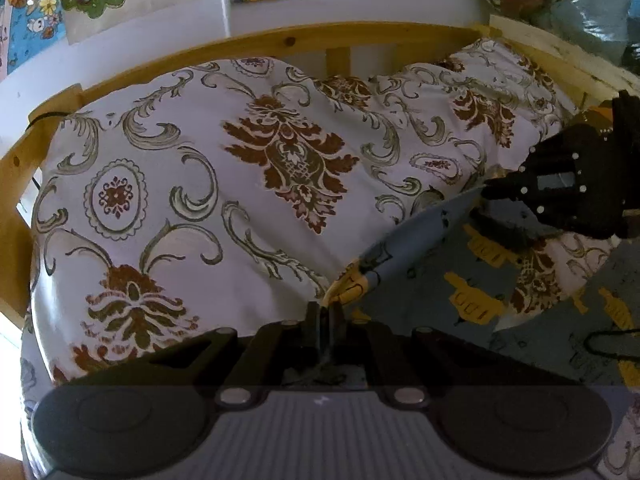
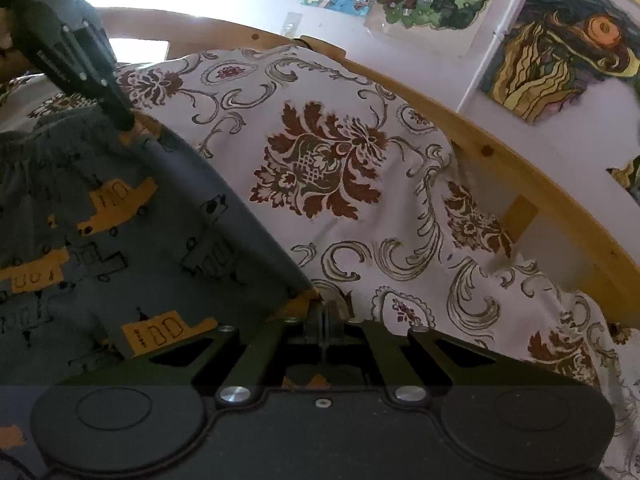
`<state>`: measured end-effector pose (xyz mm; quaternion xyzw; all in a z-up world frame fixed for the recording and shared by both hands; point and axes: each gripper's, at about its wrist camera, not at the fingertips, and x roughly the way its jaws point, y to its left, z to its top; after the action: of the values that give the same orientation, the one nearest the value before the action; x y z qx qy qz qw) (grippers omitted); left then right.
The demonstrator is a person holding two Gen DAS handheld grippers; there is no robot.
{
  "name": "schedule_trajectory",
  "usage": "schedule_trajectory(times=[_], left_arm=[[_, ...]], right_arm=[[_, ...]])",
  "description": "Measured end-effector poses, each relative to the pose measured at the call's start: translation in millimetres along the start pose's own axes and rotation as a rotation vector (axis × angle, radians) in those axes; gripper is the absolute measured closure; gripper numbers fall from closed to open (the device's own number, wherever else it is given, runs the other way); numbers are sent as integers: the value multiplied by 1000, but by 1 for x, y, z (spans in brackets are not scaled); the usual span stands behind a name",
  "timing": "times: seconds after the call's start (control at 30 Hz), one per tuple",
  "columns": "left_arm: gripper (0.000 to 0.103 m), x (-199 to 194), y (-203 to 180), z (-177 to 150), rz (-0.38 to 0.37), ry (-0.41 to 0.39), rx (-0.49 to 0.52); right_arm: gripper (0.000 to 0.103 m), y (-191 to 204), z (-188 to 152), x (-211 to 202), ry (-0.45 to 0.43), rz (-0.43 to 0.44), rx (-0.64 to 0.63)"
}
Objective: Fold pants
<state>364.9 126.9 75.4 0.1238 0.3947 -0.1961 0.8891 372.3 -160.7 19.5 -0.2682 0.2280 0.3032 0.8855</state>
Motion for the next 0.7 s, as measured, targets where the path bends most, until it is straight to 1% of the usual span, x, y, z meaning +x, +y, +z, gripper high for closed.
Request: schedule_trajectory(times=[0.1, 0.23, 0.33, 0.47, 0.53, 0.7], left_arm=[[99, -7, -7, -1, 29, -25, 29], [99, -27, -20, -12, 56, -81, 75], [99, -45, -33, -26, 79, -131, 121], [99, -66, -50, -48, 81, -189, 157], [99, -75, -60, -61, 80, -199, 170], [99, -87, -77, -92, 72, -176, 188]], right_arm=[[103, 8, -2, -17, -28, -20, -12], [103, 24, -6, -48, -75, -58, -53], [103, 40, -12, -75, -99, -78, -77], [103, 66, -25, -109, -112, -84, -81], [103, 82, -33, -125, -111, -86, -91], [103, 120, -52, -151, -92, -85, -119]])
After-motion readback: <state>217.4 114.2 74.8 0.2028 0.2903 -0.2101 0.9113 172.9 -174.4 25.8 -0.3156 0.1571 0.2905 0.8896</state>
